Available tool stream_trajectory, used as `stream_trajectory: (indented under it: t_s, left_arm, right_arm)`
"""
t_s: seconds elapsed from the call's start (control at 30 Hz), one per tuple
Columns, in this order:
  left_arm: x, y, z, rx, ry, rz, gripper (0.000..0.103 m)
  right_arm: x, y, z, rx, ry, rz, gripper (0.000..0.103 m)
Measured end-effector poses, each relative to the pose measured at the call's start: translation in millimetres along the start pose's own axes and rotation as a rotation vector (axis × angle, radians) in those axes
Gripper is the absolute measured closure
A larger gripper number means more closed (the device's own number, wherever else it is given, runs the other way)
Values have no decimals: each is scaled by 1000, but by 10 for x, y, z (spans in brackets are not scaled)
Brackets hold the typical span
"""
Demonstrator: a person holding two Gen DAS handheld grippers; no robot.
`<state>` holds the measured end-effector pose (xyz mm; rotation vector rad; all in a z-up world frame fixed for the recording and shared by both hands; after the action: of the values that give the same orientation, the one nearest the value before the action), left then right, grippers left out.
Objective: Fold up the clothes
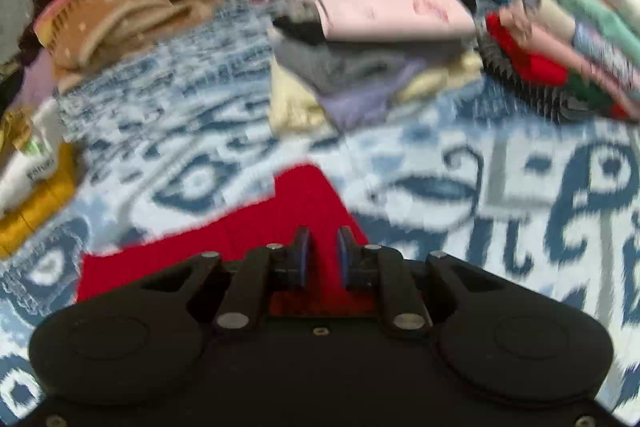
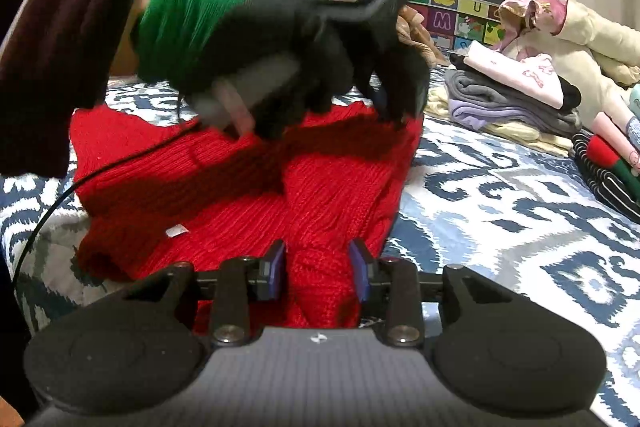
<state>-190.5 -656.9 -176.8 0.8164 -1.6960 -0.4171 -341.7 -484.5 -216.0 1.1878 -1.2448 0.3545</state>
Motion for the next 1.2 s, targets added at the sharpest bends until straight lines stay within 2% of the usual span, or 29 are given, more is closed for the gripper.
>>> stream_trajectory:
  t_s: [0.1,0.13,0.2,0.27,0.37,0.53,0.6,0.63,0.77,0.83,0.97,1.13,1.2]
  left_arm:
    - [-168,-286,64,5,-57,-86,89]
    - [-159,-291,108,16,-110,-74,88]
    - [-85,-230,95,11,-110,-95,88]
    - [-21,-49,-39,-3,-30,-34,88]
    - [-130,306,-279,1,82,20,88]
    - [-781,981,-687,37,245,38,88]
    - [-1130,1241,-884,39,355,43,87]
    - [-1296,1349,-974,35,415,42,84]
    - [-1930,1789,-1295,81,604,57,58]
    - [-2189,1913,-1470,116,688,53,58]
    - [-2649,2136,-1810,145,898,58,58]
    - [-2988,2346,-1951,148,985,65,58]
    - [-3105,2342,-1997,124,1042,72,58]
  right_arm:
    - [-10,-1,-14,-6,19,1,65]
    - [-11,-7,-16,-10,22,-2,65]
    - [-13,-12,-31,-11,28,-10,62]
    - [1,12,-47,-12,35,-9,62]
    - [33,93,-53,-10,29,6,60]
    - [109,308,-46,14,-14,66,51]
    - [142,390,-40,27,-41,90,50]
    - [152,416,-37,31,-55,97,48]
    - [165,488,-129,36,-50,126,45]
    - [141,502,-241,48,-17,128,41]
    - [74,466,-513,69,66,111,41]
    - [62,430,-775,113,87,97,37]
    - [39,403,-876,134,96,79,36]
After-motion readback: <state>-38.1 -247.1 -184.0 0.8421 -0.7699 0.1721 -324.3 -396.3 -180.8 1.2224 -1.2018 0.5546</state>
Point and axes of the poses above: each gripper's, at about its wrist camera, not at the fingertips, and y roughly against the way its jaws point, z to its right, x to its top, the point moved 9 cm from there along -y, roughly the way its jaws point, and after that the axes turned 11 degrees about -y, right-handed, at the moved point
